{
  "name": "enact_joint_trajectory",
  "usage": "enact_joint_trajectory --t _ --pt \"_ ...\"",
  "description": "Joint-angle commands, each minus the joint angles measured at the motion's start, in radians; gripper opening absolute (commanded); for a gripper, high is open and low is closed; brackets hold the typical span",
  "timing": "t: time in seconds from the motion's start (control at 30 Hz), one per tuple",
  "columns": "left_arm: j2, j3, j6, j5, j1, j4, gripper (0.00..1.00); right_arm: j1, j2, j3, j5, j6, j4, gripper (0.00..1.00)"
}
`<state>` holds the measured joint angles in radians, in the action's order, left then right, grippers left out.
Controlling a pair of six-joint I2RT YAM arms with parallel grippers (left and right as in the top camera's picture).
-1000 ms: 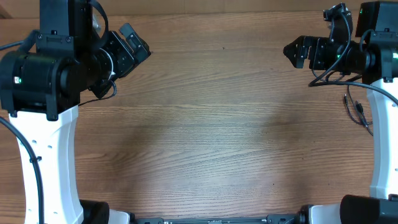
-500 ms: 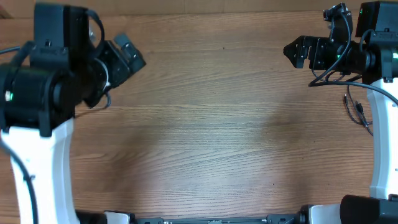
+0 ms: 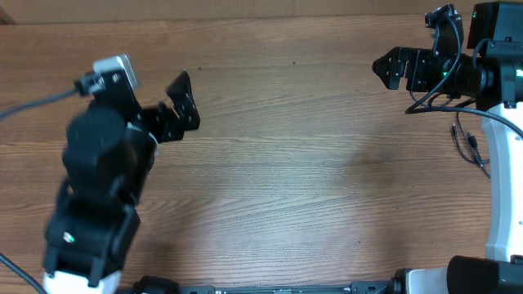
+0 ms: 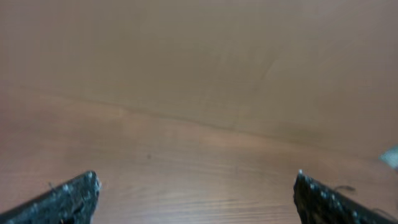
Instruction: Untangle cables
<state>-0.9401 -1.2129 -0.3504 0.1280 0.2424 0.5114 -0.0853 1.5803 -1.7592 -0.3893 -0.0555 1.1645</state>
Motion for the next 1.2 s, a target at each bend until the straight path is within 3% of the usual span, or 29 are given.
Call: enact_joint_trajectory --t 0.0,0.23,0.4,0.77,1.03,1.17 --pt "0.146 0.248 0.149 -0.032 -0.023 -0.223 0.99 0.001 -0.007 -0.005 -0.005 0.003 -0.003 1.0" --pt "0.404 0.714 0.18 -0.216 -0.139 -0.708 1.0 0.001 -0.007 -0.005 -0.005 0.003 -0.003 1.0" --pt "0.584 0.945 0.218 -0.263 -0.196 -0.879 1.0 0.001 -0.007 -0.005 -0.005 0.003 -0.003 1.0" --pt "0.798 1.212 0.224 -0.255 -0.317 -0.876 0.99 0.001 -0.007 -0.005 -0.005 0.003 -0.003 1.0" --pt "0.941 1.208 0.269 -0.163 -0.317 -0.517 0.99 0.001 -0.007 -0.005 -0.005 0.003 -0.003 1.0" --pt "0.936 1.208 0.296 -0.139 -0.318 -0.432 1.0 0.001 -0.007 -0.005 -0.005 0.003 -0.003 1.0"
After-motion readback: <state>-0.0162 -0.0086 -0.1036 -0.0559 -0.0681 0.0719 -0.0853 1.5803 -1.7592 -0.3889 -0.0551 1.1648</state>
